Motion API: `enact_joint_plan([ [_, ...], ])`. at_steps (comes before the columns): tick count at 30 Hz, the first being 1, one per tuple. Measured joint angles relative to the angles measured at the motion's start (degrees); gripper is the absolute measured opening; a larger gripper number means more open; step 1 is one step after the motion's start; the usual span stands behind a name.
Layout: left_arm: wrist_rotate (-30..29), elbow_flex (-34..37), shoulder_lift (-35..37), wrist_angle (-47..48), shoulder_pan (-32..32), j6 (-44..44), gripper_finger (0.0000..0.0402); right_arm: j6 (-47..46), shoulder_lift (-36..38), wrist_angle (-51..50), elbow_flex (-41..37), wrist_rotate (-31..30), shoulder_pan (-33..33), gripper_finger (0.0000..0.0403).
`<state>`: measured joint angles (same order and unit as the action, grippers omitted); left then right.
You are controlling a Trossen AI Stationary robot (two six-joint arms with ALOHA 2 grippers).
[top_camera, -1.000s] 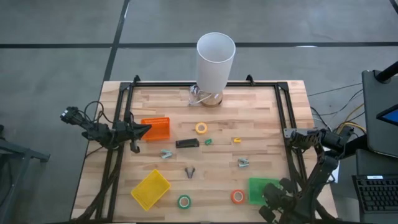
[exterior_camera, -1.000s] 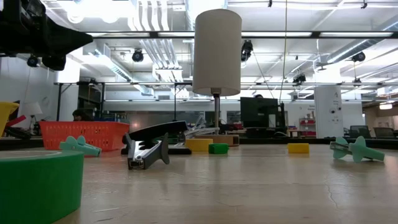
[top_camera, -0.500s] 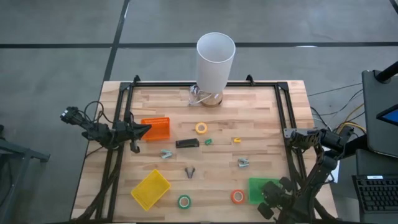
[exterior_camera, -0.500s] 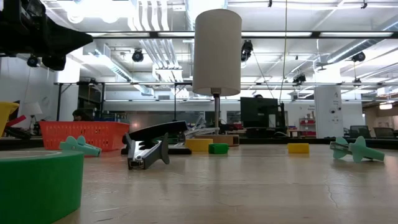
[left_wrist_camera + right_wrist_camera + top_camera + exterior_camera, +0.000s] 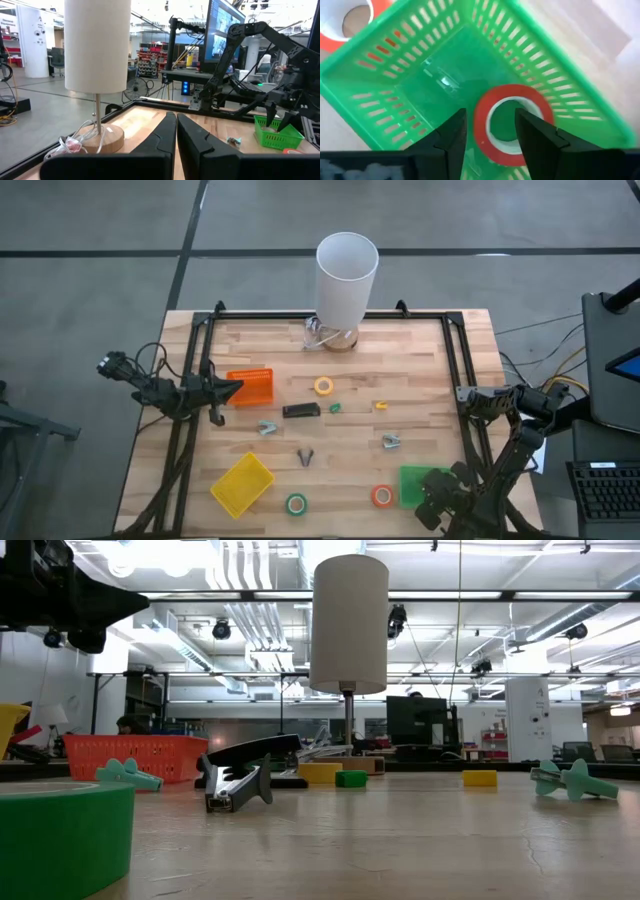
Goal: Pick and place Stapler, Stapler remover, tape
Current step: Put the orange tape into the green bin
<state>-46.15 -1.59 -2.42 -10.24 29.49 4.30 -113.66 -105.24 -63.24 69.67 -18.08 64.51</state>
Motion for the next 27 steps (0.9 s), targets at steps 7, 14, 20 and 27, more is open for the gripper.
enact_joint_plan([
  [7,-0.01,0.0,0.02,-0.02,0.01,0.01,0.0019,2.1,2.23,-1.08,2.0,-5.51,-1.7,0.0183],
  [14,-0.02,-0.01,0.02,0.06,-0.01,0.01,0.0019,12.4,2.87,-0.21,6.58,-10.96,-6.08,0.0178],
  [20,-0.01,-0.01,0.02,0.04,-0.01,0.01,0.0019,30.55,2.87,10.27,7.8,-15.14,-11.65,0.0176],
  [27,-0.02,-0.01,0.01,0.0,0.0,0.02,0.0019,44.19,2.87,19.1,6.7,-14.29,-15.61,0.0175],
])
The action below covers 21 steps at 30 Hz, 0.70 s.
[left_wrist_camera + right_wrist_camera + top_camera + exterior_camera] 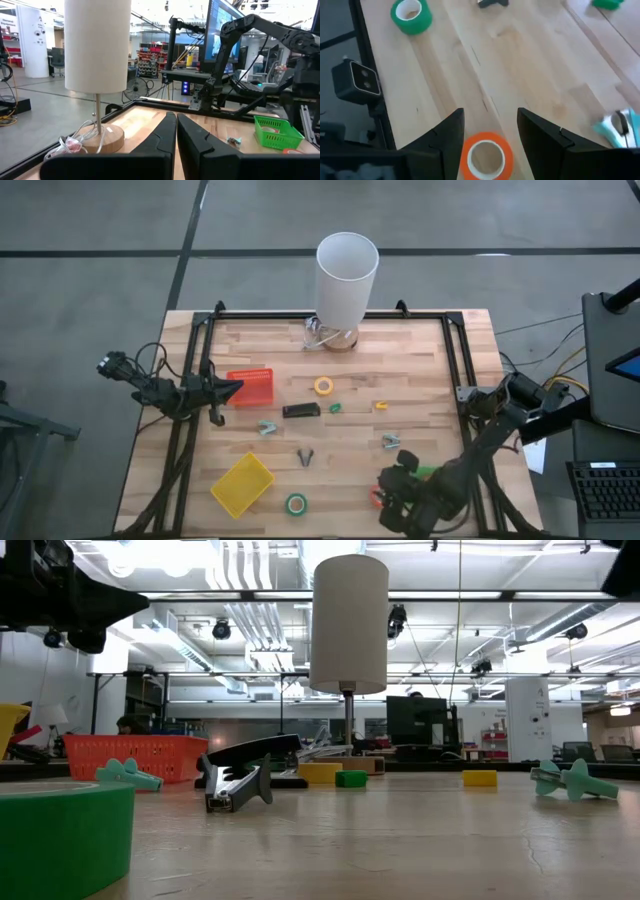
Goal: Pick and place Stapler, Stapler remover, tape
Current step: Put the orange tape into the green bin
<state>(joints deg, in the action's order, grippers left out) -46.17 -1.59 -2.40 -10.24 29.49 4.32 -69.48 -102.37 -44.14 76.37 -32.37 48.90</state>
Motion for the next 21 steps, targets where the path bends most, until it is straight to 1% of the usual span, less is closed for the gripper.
enact_joint_plan([
  [6,0.0,-0.01,0.01,0.0,0.01,-0.02,0.0019,-2.78,0.0,2.7,-2.14,5.16,0.01,0.0163],
  [10,0.02,-0.01,0.0,0.0,0.0,-0.01,0.0019,-0.98,-1.26,8.25,-3.64,8.01,0.2,0.0156],
  [14,0.02,0.01,0.01,0.0,0.01,0.0,0.0019,0.82,-3.74,8.12,-4.08,12.69,-0.02,0.015],
  [21,0.02,-0.01,0.01,0.01,0.01,-0.02,0.0019,1.45,-4.52,9.02,-4.19,15.56,-0.06,0.0143],
])
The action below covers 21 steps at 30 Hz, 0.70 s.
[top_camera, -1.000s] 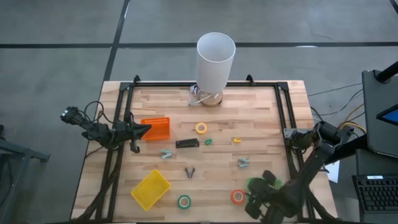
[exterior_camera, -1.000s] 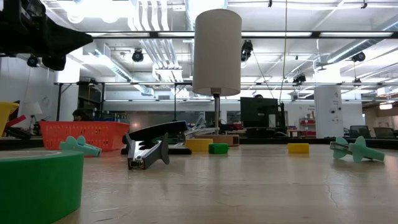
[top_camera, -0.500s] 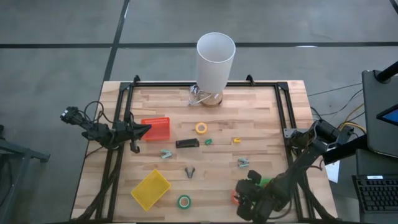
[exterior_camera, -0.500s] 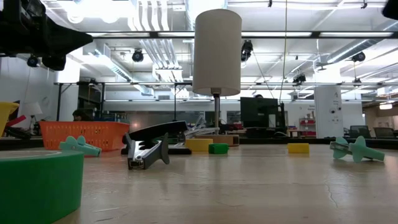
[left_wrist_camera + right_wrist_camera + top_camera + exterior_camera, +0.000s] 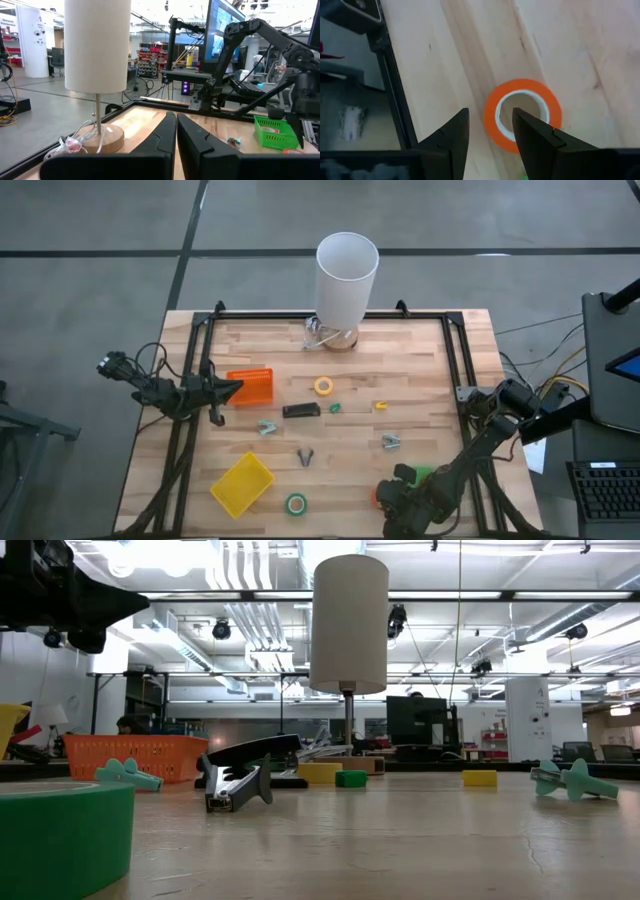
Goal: Pick and place Stapler, Stapler remover, tape
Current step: Put the orange tape into the green bin
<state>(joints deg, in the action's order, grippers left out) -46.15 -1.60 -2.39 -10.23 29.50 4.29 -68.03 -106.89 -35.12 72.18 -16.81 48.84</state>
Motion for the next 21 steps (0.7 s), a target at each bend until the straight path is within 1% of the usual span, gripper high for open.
enact_joint_plan([
  [9,-0.01,0.01,-0.01,-0.01,-0.01,0.02,0.0019,-0.73,0.0,0.65,-1.41,0.28,-0.17,0.0138],
  [18,0.0,0.0,0.0,-0.01,-0.02,0.02,0.0019,2.09,0.0,7.65,-4.12,0.31,-0.17,0.013],
  [21,0.0,0.01,-0.02,-0.01,0.0,0.0,0.0019,1.93,-0.02,7.68,-5.28,0.31,-0.16,0.0131],
])
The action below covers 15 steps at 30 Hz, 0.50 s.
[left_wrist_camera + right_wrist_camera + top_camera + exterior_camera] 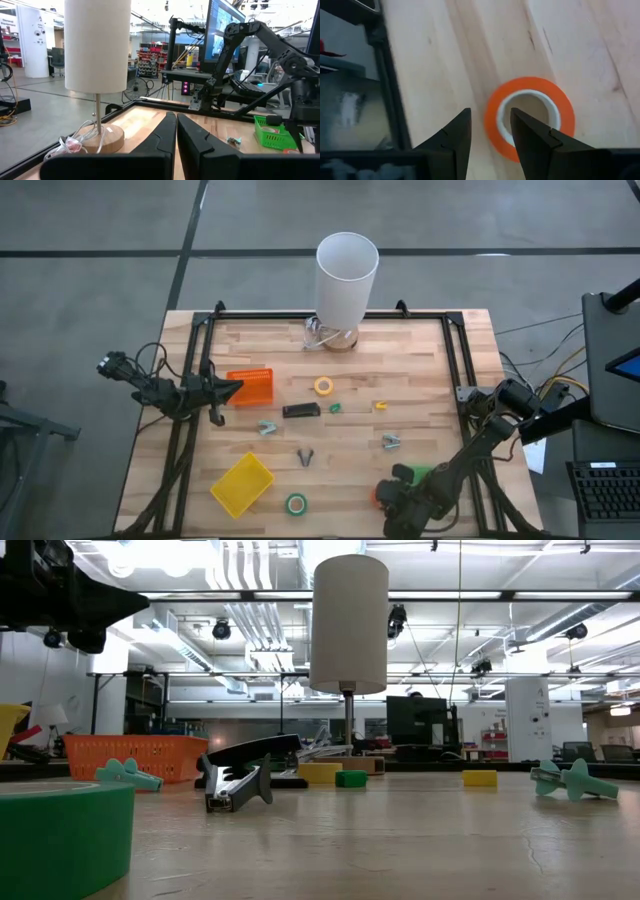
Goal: Pick and place Stapler, Stapler remover, tape
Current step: Put the orange tape into the green bin
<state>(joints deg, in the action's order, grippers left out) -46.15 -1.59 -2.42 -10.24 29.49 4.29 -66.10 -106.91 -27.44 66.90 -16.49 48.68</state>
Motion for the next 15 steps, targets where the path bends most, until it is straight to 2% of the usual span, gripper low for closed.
enact_joint_plan([
  [9,-0.02,-0.01,0.01,0.0,0.0,0.02,0.0019,0.57,0.0,7.67,-3.38,-0.01,-0.13,0.013],
  [15,-0.01,0.0,0.01,0.02,-0.01,0.01,0.0019,0.48,0.0,8.13,-5.46,-0.14,-0.32,0.013],
])
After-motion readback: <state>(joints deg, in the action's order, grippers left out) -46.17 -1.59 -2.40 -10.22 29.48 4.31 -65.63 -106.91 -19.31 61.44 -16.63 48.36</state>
